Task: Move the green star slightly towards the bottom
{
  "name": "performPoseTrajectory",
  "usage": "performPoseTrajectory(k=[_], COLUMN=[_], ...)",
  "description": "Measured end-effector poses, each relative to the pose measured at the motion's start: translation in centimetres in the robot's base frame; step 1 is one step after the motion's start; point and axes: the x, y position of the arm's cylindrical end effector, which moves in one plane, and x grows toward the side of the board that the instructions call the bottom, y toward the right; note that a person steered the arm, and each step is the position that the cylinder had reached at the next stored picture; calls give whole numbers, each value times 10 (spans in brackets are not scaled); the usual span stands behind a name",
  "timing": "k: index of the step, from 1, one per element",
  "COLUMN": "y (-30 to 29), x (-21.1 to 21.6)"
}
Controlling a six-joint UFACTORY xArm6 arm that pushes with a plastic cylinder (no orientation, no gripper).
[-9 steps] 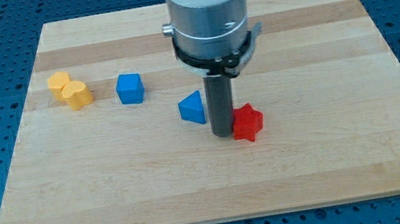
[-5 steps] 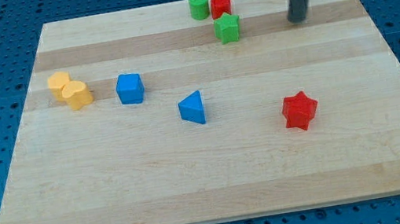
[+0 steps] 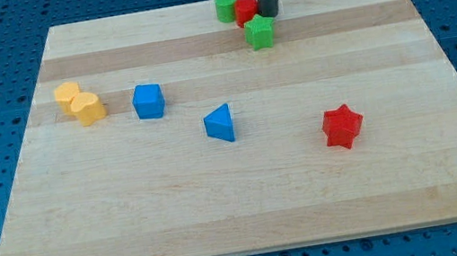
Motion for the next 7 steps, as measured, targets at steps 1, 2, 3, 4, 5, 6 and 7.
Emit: performPoseTrajectory(k=[1, 2, 3, 4, 5, 6, 7], y=[-28, -56, -72, -74, -30, 5, 18], x=[31, 68, 98, 96, 73, 50, 28])
